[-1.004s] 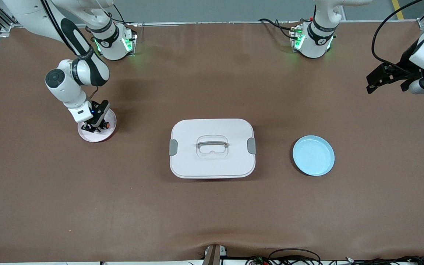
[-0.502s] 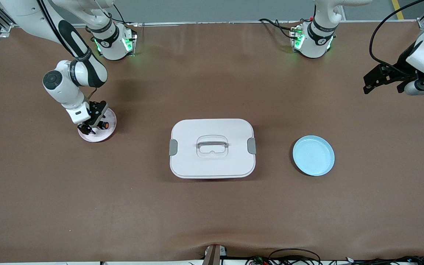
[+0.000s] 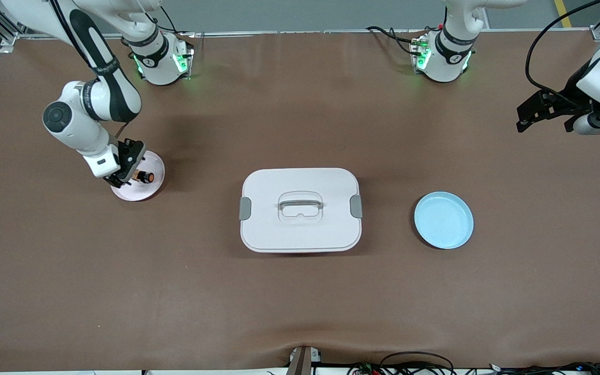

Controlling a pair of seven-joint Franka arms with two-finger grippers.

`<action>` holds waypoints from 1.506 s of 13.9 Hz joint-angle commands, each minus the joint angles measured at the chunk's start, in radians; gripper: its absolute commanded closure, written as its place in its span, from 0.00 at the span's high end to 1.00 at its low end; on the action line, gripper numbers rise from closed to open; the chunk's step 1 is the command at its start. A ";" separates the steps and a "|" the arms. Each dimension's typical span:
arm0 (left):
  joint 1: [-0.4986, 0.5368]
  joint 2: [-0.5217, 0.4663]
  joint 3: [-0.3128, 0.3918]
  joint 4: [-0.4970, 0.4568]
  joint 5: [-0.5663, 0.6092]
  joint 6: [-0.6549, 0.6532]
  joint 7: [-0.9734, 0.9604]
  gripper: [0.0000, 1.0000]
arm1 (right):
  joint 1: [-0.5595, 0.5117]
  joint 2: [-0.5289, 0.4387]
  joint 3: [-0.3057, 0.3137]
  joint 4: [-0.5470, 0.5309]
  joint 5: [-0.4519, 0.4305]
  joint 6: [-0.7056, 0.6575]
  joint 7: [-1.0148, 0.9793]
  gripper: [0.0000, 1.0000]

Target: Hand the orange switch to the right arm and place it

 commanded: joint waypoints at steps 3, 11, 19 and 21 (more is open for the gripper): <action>-0.001 -0.011 -0.001 -0.005 0.034 -0.013 0.021 1.00 | -0.022 -0.112 0.008 0.024 0.109 -0.175 0.015 1.00; -0.002 -0.012 -0.003 -0.005 0.034 -0.015 0.021 1.00 | -0.097 -0.178 0.004 0.330 0.105 -0.702 0.260 1.00; 0.003 -0.014 -0.003 -0.005 0.032 -0.020 0.022 1.00 | -0.053 -0.166 0.015 0.616 0.048 -0.988 0.869 1.00; 0.004 -0.018 -0.003 -0.005 0.032 -0.021 0.022 1.00 | -0.037 -0.166 0.015 0.640 0.046 -1.008 0.956 1.00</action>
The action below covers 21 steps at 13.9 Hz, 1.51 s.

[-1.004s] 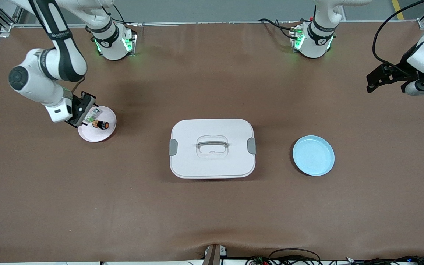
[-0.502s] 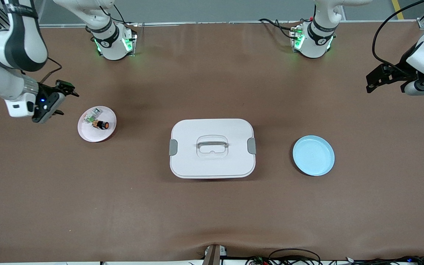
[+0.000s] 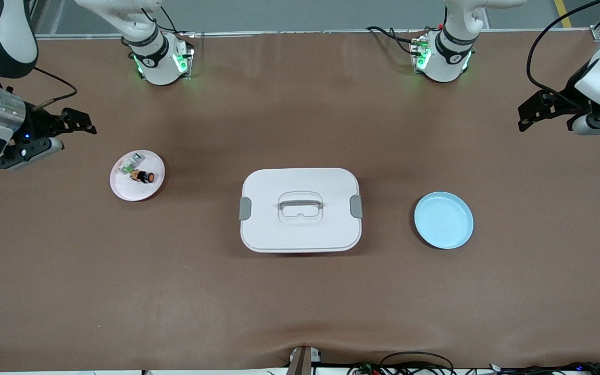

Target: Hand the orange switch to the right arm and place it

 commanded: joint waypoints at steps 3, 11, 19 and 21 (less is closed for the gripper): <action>0.004 -0.018 -0.002 -0.004 0.019 -0.012 0.021 1.00 | 0.013 0.029 -0.002 0.100 -0.016 -0.047 0.228 1.00; 0.007 -0.018 -0.002 -0.004 0.014 -0.012 0.019 1.00 | 0.006 0.026 -0.009 0.301 -0.048 -0.099 0.414 1.00; 0.007 -0.019 0.000 -0.004 0.011 -0.012 0.022 1.00 | 0.012 0.026 0.000 0.382 -0.094 -0.111 0.414 1.00; 0.006 -0.019 -0.002 -0.007 0.011 -0.014 0.022 1.00 | 0.012 0.026 -0.002 0.388 -0.094 -0.122 0.412 1.00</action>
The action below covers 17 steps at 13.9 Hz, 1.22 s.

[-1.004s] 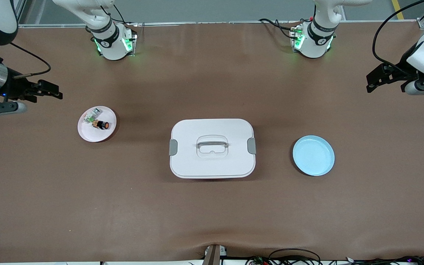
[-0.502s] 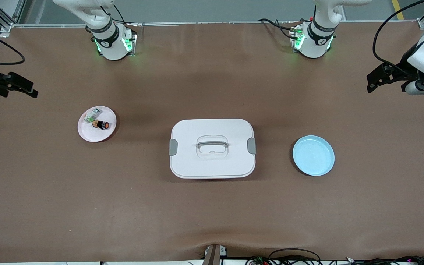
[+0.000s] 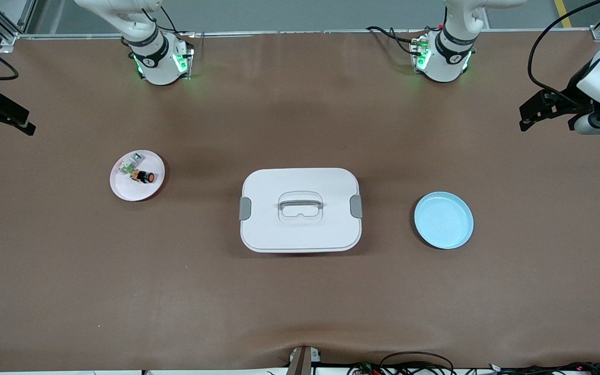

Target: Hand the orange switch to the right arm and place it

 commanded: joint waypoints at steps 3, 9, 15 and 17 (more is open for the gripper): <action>0.003 -0.018 -0.003 -0.006 0.011 -0.013 0.024 1.00 | -0.001 0.032 -0.002 0.096 -0.006 -0.059 0.003 1.00; 0.003 -0.009 -0.001 0.017 0.008 -0.013 0.087 1.00 | 0.029 0.130 -0.007 0.248 -0.017 -0.170 0.005 1.00; 0.005 -0.006 0.003 0.043 0.008 -0.013 0.080 1.00 | 0.028 0.134 -0.007 0.247 -0.009 -0.124 0.017 1.00; 0.005 -0.006 0.003 0.045 0.008 -0.017 0.082 1.00 | 0.032 0.134 -0.008 0.242 -0.008 -0.124 0.017 1.00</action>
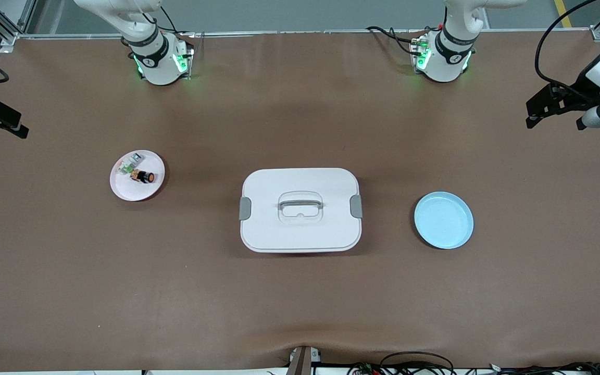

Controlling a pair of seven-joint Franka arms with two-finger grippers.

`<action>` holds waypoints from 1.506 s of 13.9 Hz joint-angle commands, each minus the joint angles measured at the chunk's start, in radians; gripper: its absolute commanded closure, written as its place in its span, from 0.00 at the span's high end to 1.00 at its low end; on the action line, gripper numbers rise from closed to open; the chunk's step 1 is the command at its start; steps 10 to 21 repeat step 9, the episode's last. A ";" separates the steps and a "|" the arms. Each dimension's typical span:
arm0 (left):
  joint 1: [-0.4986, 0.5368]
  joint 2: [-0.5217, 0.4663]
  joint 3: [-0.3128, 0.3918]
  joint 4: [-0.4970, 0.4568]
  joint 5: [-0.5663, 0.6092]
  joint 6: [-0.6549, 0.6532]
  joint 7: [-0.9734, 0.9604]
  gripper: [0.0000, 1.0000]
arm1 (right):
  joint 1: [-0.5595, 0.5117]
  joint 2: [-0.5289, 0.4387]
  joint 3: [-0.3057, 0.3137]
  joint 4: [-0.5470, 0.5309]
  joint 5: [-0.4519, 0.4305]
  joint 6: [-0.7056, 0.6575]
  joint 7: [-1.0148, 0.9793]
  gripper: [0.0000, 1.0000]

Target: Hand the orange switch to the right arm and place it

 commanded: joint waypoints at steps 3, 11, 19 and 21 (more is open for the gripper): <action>0.002 -0.007 0.002 0.011 0.008 -0.019 0.018 1.00 | 0.010 0.012 -0.006 0.023 -0.005 -0.007 0.017 1.00; 0.002 -0.007 0.001 0.011 0.007 -0.026 0.020 1.00 | -0.004 0.012 -0.006 0.018 -0.004 -0.009 0.017 1.00; 0.002 -0.007 0.001 0.011 0.007 -0.026 0.020 1.00 | -0.004 0.012 -0.006 0.018 -0.004 -0.009 0.017 1.00; 0.002 -0.007 0.001 0.011 0.007 -0.026 0.020 1.00 | -0.004 0.012 -0.006 0.018 -0.004 -0.009 0.017 1.00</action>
